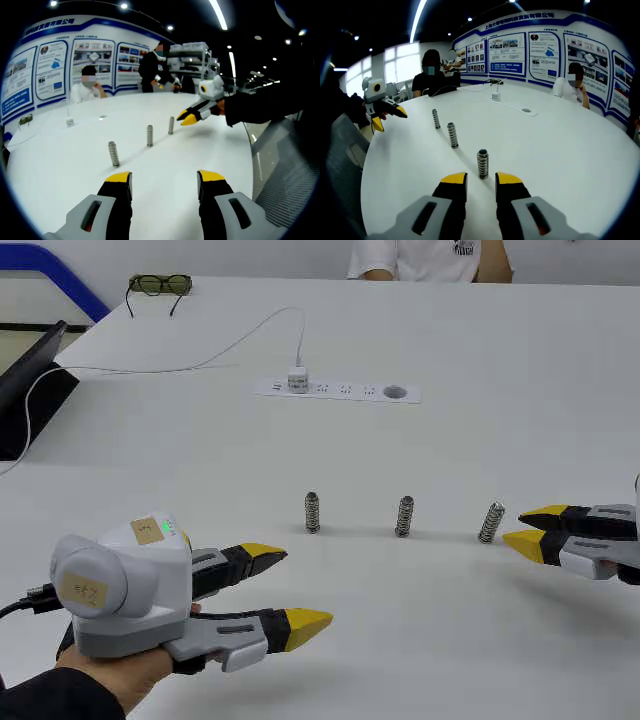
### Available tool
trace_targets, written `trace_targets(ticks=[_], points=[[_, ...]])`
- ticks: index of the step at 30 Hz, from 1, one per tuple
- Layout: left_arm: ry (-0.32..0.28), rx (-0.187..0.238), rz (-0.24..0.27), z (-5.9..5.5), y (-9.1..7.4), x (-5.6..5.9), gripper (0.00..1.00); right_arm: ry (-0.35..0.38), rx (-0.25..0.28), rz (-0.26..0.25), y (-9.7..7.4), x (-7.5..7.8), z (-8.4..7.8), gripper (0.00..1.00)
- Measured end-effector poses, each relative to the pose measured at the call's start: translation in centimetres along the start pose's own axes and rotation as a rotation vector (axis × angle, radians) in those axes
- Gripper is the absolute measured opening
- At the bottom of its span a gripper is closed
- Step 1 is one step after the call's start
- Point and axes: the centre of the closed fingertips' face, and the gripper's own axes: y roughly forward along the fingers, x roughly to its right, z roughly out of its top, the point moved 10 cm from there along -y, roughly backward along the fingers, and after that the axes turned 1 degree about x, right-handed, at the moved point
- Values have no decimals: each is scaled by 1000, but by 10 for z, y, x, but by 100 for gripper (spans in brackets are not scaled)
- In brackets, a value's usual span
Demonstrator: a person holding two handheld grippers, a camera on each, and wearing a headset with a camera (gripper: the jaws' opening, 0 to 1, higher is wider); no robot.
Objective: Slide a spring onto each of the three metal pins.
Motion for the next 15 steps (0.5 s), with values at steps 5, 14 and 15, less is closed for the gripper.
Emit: trace_targets(ticks=[5, 14, 15], points=[[5, -8, 12, -1, 0, -3, 57, -11, 7, 14, -8, -8, 0, 26], [-2, -26, 29, -6, -2, -6, 60, -32, 27, 54, -15, -17, 1, 33], [-2, -27, 32, -7, -2, -7, 61, -33, 28, 56, -15, -17, 2, 34]])
